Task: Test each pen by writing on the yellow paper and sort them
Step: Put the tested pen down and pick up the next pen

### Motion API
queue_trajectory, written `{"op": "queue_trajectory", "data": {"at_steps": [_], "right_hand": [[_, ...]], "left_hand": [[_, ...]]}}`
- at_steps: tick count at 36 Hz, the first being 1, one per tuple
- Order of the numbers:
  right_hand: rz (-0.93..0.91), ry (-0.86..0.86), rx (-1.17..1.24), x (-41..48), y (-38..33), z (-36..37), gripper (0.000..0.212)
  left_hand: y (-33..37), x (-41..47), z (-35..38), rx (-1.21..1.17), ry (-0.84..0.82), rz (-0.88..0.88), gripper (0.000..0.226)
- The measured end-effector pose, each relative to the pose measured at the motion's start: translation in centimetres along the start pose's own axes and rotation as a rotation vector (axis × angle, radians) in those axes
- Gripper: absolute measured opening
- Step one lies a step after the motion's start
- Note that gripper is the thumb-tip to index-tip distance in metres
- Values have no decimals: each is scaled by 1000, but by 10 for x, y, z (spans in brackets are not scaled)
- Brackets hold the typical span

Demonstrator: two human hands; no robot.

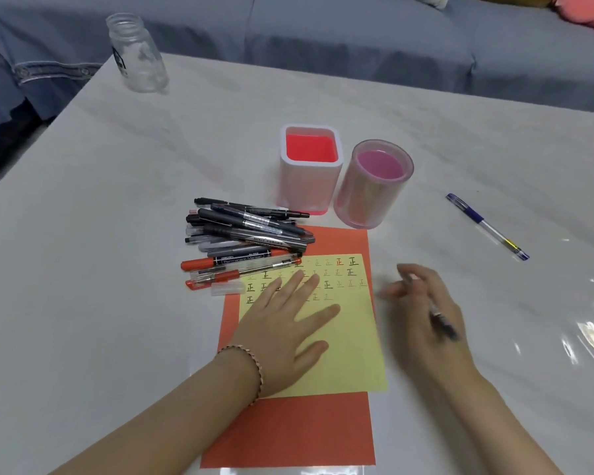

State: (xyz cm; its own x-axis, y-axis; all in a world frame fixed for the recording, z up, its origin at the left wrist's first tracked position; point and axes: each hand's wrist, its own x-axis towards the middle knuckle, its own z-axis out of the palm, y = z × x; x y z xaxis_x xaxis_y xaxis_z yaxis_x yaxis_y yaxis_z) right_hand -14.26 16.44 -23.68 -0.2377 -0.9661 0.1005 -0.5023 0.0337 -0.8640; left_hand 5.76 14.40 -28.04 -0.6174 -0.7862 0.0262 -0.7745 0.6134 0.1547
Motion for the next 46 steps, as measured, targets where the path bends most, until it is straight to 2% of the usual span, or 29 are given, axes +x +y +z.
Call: {"op": "queue_trajectory", "data": {"at_steps": [2,6,14,16,19,27,35,46], "right_hand": [[101,86,141,7,-2,-2,30],[160,166,291,16,-10,4,40],[206,92,440,25,-8,48,64],[207,79,427,24,-8,53,53],[196,173,376,23,-8,57,32],[141,318,190,23,5,64,47],[138,265,146,23,4,66,37],[135,262,117,24,4,68,39]], "left_hand": [[1,0,1,-22,14,16,43],[1,-1,3,-33,32,26,42],[0,0,3,-63,38,18,42],[0,0,4,-77,35,16,41],[-1,1,3,-93,26,13,42],[-1,-1,4,-144,21,9,42],[-1,0,3,-150,26,4,43],[-1,0,3,-172,30,-2,43]]}}
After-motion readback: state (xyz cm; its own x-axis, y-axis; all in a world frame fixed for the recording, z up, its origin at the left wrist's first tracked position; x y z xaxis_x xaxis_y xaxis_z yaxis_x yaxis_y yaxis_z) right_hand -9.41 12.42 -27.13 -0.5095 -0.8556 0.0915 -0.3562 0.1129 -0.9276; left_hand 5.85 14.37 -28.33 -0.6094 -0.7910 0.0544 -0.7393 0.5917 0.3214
